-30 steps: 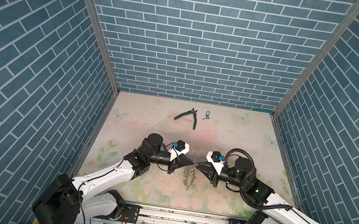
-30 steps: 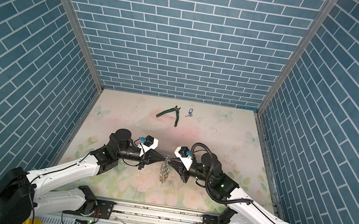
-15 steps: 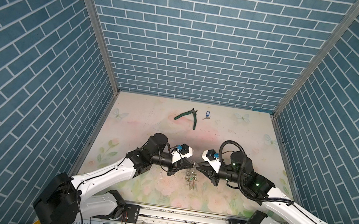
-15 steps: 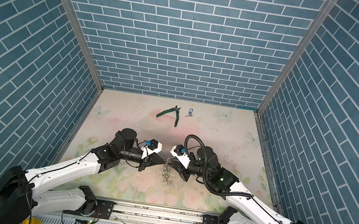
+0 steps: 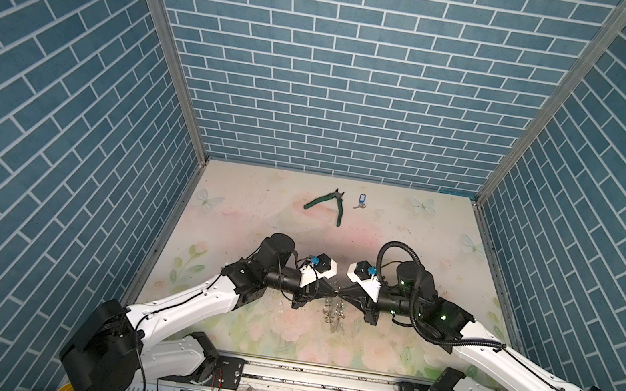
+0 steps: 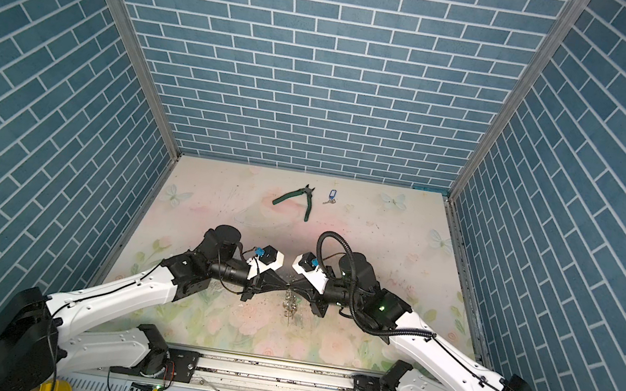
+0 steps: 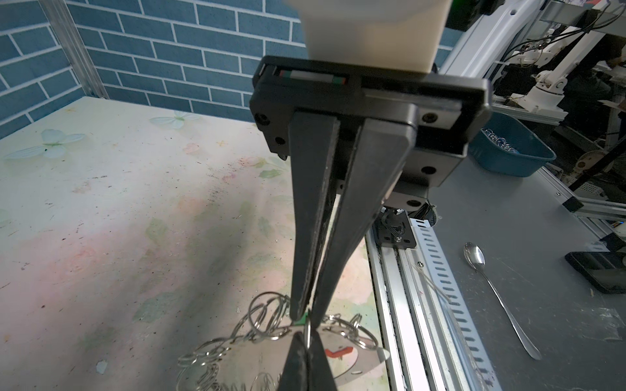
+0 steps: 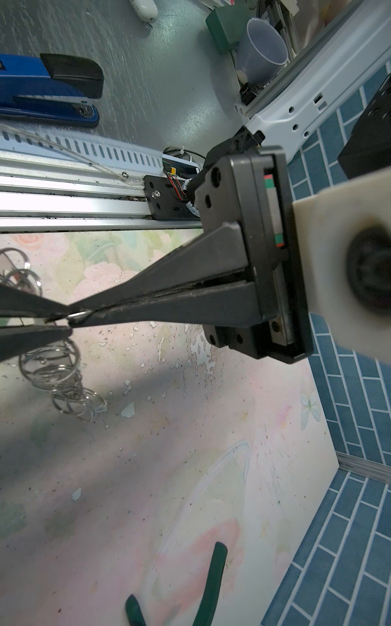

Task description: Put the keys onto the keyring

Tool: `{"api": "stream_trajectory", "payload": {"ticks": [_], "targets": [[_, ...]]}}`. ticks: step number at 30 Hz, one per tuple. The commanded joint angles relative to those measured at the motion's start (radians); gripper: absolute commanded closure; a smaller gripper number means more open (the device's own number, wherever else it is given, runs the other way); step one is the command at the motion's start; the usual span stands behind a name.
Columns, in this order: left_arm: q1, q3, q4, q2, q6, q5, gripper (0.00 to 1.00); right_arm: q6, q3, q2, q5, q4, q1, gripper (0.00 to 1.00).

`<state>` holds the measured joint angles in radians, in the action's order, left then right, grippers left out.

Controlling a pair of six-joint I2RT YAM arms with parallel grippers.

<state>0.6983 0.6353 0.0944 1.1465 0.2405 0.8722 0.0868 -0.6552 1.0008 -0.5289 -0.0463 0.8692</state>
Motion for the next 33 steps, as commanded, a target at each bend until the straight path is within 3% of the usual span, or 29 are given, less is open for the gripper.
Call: {"api": "stream_trajectory", "payload": {"ticks": [1,13,16,20,23,33], "targets": [[0.004,0.021,-0.01,-0.001,0.013,0.019,1.0,0.031,-0.031,0.008,-0.025,-0.019,-0.001,0.91],[0.004,0.004,0.018,-0.022,0.005,-0.007,1.0,0.027,-0.052,0.019,-0.038,-0.036,0.002,1.0],[0.004,-0.014,0.05,-0.03,-0.009,-0.021,0.93,0.009,-0.049,0.009,-0.002,-0.022,0.001,1.0],[0.003,-0.056,0.084,-0.066,-0.012,-0.059,0.79,-0.052,0.023,-0.048,0.083,0.123,0.0,1.0],[-0.004,-0.082,0.119,-0.08,-0.032,-0.056,0.74,-0.089,0.057,-0.068,0.067,0.196,0.0,1.0],[-0.051,-0.128,0.292,-0.088,-0.139,0.041,0.72,-0.143,0.158,-0.085,-0.002,0.398,0.0,1.0]]}}
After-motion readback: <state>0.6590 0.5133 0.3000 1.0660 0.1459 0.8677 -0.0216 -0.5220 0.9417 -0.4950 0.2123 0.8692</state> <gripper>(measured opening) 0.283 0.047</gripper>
